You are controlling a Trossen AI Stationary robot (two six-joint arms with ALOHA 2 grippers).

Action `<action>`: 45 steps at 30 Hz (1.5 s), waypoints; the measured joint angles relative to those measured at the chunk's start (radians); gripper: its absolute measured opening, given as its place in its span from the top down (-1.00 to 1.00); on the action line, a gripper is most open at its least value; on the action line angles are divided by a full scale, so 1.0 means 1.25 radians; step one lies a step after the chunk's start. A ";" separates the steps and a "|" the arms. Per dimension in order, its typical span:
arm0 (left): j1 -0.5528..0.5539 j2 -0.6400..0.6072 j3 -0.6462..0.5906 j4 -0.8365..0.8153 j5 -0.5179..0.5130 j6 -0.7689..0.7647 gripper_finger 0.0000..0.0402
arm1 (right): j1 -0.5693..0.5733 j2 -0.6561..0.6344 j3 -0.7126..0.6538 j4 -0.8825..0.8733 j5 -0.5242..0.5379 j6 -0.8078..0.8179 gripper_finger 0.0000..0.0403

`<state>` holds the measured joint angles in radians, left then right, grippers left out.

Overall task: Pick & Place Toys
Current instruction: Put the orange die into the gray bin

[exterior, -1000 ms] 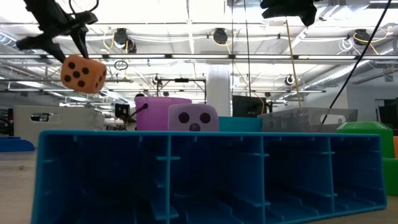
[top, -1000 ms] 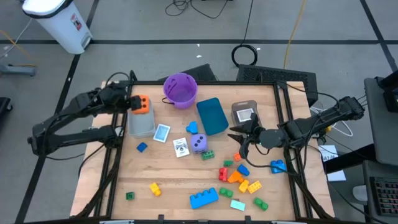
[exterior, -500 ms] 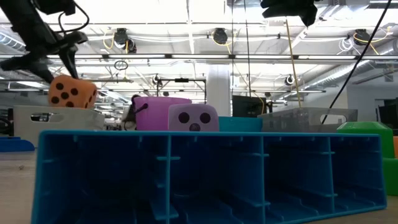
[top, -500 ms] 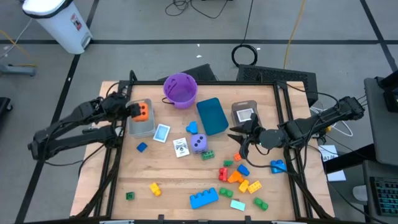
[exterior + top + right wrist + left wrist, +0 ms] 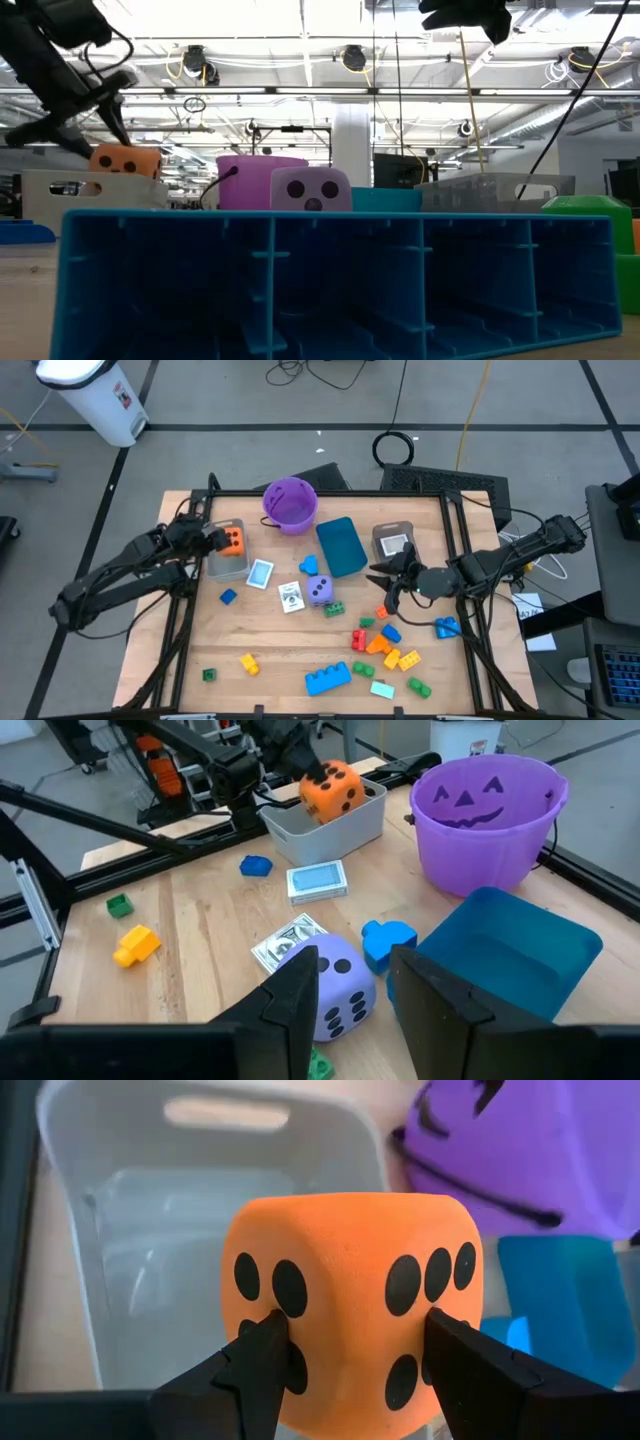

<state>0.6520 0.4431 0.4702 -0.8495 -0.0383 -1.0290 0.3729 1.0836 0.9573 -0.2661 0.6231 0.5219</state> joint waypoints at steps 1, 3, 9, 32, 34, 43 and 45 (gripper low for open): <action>0.010 0.000 -0.010 0.005 0.015 0.007 -0.09 | 0.000 0.000 0.000 0.000 0.000 0.007 0.41; 0.031 0.001 -0.032 0.022 0.044 0.015 -0.09 | -0.001 0.000 0.000 0.000 0.000 0.013 0.41; 0.092 0.001 -0.048 0.036 0.072 0.059 -0.09 | -0.001 0.000 0.000 0.000 0.000 0.014 0.41; 0.326 0.065 -0.048 0.038 0.178 0.167 -0.09 | -0.053 0.000 0.000 0.001 0.000 0.035 0.41; 0.333 0.083 -0.048 0.050 0.178 0.171 -0.09 | -0.053 0.000 0.000 0.001 0.000 0.034 0.41; 0.350 0.139 -0.048 0.126 0.179 0.166 -0.09 | -0.053 0.000 0.000 0.001 0.000 0.034 0.41; 0.354 0.149 -0.048 0.122 0.178 0.166 -0.10 | -0.053 0.000 0.000 0.000 0.000 0.034 0.41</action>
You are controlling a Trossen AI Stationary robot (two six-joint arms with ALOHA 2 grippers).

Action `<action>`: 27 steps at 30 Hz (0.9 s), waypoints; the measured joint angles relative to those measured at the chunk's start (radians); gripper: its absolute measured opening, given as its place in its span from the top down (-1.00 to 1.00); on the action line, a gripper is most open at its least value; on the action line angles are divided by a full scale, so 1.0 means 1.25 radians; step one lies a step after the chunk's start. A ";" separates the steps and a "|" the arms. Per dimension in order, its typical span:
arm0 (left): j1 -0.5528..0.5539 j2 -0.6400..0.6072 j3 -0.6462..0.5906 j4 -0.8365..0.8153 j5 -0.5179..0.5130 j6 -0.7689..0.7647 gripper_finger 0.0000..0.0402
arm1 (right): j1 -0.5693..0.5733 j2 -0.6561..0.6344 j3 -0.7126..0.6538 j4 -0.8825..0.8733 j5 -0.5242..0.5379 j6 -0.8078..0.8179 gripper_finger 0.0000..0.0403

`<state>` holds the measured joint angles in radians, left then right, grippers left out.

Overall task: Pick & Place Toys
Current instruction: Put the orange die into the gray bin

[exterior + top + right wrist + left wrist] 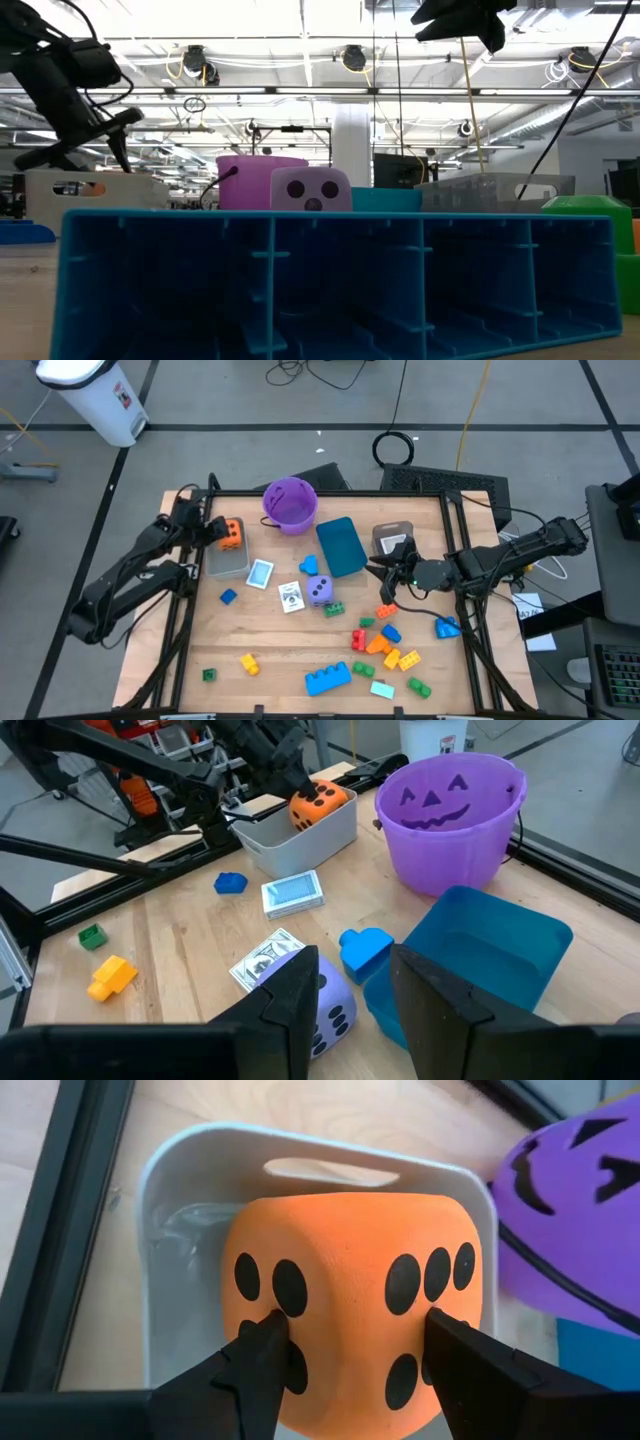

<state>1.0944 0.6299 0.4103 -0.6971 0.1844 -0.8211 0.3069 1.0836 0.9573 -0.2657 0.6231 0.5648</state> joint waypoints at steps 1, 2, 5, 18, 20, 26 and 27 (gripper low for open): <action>0.001 0.006 0.000 -0.002 0.000 0.000 -0.11 | 0.000 0.000 0.000 0.000 0.000 0.000 0.41; 0.003 0.012 0.000 -0.004 -0.001 -0.002 -0.12 | 0.000 0.000 0.000 0.000 0.000 0.000 0.41; 0.005 0.030 0.000 -0.002 -0.002 -0.009 -0.20 | 0.000 0.000 0.000 0.000 0.000 0.000 0.41; 0.005 0.041 0.000 0.040 -0.019 0.006 -0.46 | -0.016 0.000 0.000 0.000 0.000 0.000 0.41; 0.005 0.040 0.000 0.048 -0.024 0.006 -0.46 | -0.016 0.000 0.000 0.000 0.000 0.000 0.41; 0.005 0.040 0.000 0.047 -0.050 0.006 -0.46 | -0.016 0.000 0.000 0.000 0.000 0.000 0.41; 0.005 0.040 0.001 0.046 -0.054 0.007 -0.46 | -0.016 0.000 0.000 0.000 0.000 0.000 0.41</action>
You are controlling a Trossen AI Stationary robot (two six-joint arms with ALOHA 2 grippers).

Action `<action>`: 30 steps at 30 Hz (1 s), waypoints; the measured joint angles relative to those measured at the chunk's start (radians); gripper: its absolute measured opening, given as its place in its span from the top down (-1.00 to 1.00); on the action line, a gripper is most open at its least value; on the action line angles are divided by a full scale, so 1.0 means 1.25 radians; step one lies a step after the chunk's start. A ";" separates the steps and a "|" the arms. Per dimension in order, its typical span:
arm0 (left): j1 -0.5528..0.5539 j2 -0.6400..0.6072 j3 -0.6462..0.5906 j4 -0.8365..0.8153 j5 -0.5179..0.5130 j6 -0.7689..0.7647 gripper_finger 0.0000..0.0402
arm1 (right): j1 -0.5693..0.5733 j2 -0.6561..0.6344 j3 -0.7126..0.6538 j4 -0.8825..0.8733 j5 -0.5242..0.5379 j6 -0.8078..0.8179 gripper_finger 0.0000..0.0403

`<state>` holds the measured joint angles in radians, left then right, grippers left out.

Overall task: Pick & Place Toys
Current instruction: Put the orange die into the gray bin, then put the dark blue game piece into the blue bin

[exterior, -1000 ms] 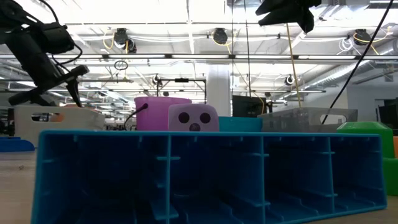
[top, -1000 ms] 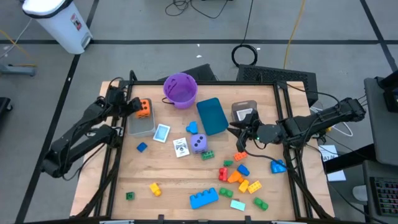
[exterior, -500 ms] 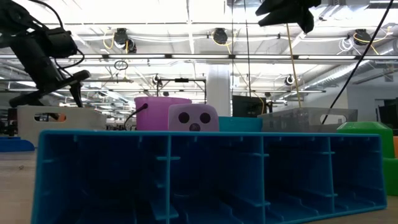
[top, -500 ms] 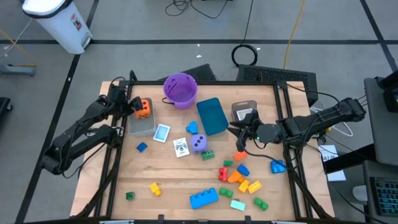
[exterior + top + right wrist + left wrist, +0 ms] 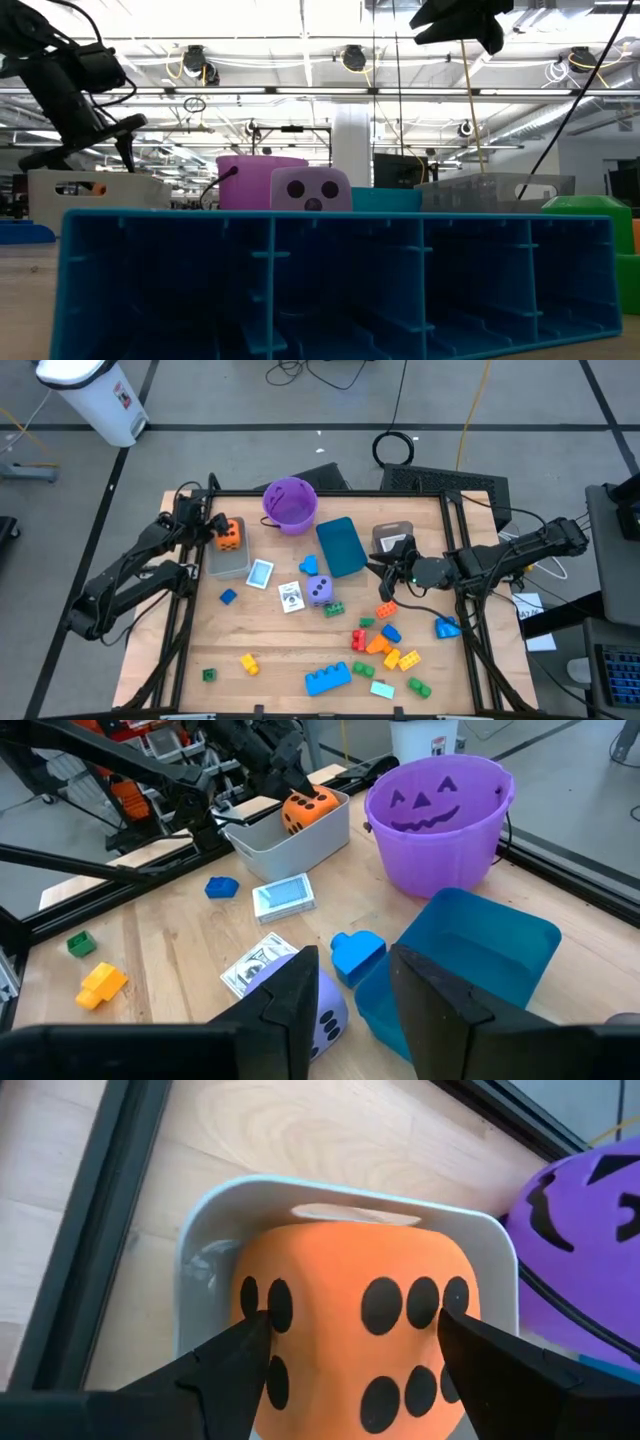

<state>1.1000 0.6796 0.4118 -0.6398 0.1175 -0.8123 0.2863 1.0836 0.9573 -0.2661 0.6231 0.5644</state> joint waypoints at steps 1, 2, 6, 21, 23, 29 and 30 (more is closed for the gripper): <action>0.000 0.000 0.003 -0.003 -0.006 0.006 -0.46 | 0.000 0.000 0.000 0.000 0.000 0.000 0.41; 0.000 0.000 0.007 -0.004 -0.011 0.010 -0.46 | 0.000 0.000 0.000 0.000 0.000 0.000 0.41; 0.000 0.000 0.042 -0.029 -0.042 0.031 -0.46 | 0.000 0.000 0.000 0.000 0.000 0.000 0.41; -0.040 0.000 0.225 -0.085 0.155 0.266 -0.46 | -0.040 0.000 0.000 0.011 0.000 -0.002 0.41; -0.071 -0.001 0.227 -0.080 0.231 0.260 -0.46 | -0.046 0.000 0.000 0.015 0.000 -0.002 0.41; -0.226 -0.022 0.227 -0.018 0.259 0.164 -0.46 | -0.064 0.000 0.000 0.088 0.000 -0.003 0.41; -0.258 -0.027 0.227 0.001 0.240 0.146 -0.46 | -0.067 0.000 0.000 0.103 0.000 -0.006 0.41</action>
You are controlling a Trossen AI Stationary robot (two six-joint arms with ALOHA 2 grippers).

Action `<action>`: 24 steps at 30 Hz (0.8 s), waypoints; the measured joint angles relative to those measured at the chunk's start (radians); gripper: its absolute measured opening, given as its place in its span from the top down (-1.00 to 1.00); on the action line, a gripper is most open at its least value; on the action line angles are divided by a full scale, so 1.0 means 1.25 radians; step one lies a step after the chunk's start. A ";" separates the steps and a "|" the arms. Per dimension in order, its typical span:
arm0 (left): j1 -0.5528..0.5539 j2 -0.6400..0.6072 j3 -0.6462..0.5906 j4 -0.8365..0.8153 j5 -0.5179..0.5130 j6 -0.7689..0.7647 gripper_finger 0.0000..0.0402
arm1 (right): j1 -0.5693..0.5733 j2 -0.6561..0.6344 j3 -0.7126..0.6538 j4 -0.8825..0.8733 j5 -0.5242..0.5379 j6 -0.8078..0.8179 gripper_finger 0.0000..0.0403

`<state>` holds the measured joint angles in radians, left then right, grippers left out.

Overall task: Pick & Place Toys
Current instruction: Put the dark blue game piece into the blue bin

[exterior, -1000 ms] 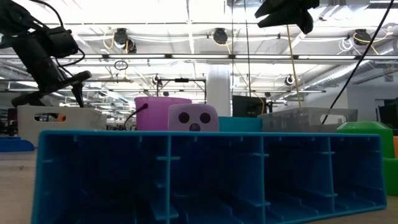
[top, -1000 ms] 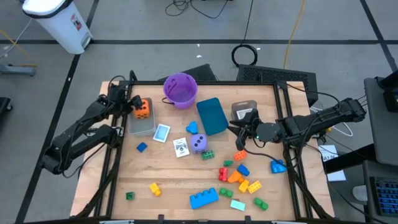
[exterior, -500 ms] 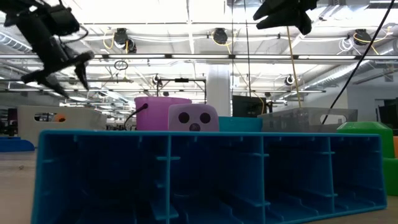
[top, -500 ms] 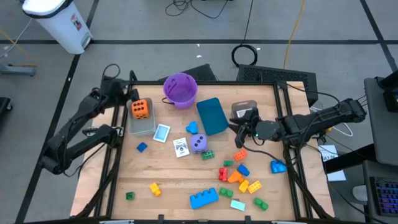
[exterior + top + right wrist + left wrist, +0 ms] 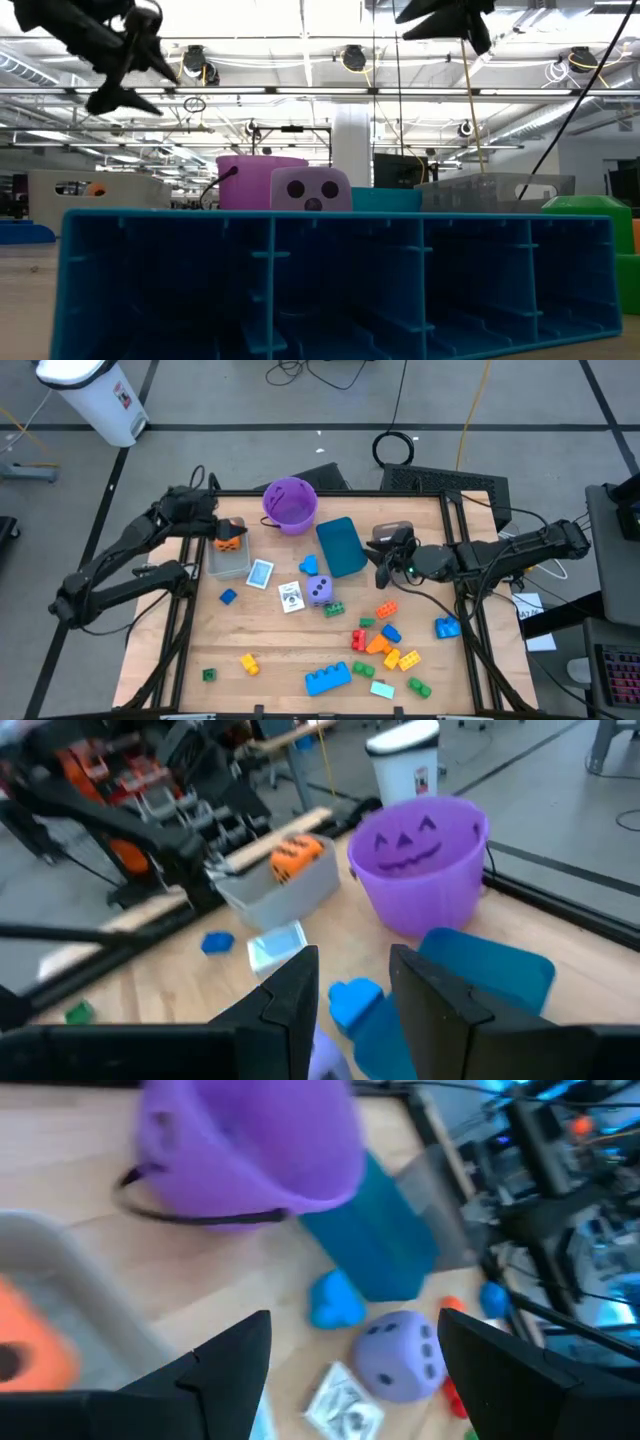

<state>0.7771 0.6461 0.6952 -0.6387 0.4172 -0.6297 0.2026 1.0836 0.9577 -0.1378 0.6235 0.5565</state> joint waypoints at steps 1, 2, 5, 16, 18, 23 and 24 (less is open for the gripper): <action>-0.032 -0.004 0.000 0.020 -0.024 -0.017 -0.46 | -0.001 0.000 0.000 0.015 0.000 -0.004 0.41; -0.066 -0.007 0.000 0.041 -0.051 -0.031 -0.46 | -0.003 0.000 0.000 0.027 0.000 -0.010 0.41; -0.165 -0.006 0.000 0.091 -0.140 -0.062 -0.46 | -0.005 0.000 0.000 0.061 0.000 -0.032 0.41; -0.519 0.031 0.000 0.155 -0.405 -0.181 -0.46 | 0.021 0.000 0.000 0.092 -0.001 -0.033 0.41; -0.584 0.047 0.000 0.159 -0.444 -0.212 -0.46 | 0.033 0.000 0.000 0.091 -0.001 -0.033 0.41; -0.738 0.097 0.000 0.159 -0.530 -0.301 -0.46 | 0.057 0.000 0.000 0.089 -0.001 -0.037 0.41; -0.765 0.108 0.000 0.155 -0.539 -0.322 -0.46 | 0.061 0.000 0.000 0.089 -0.001 -0.039 0.41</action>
<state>-0.1786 0.7816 0.6956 -0.4448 -0.2561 -1.0317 0.2784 1.0836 0.9577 -0.0266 0.6224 0.5074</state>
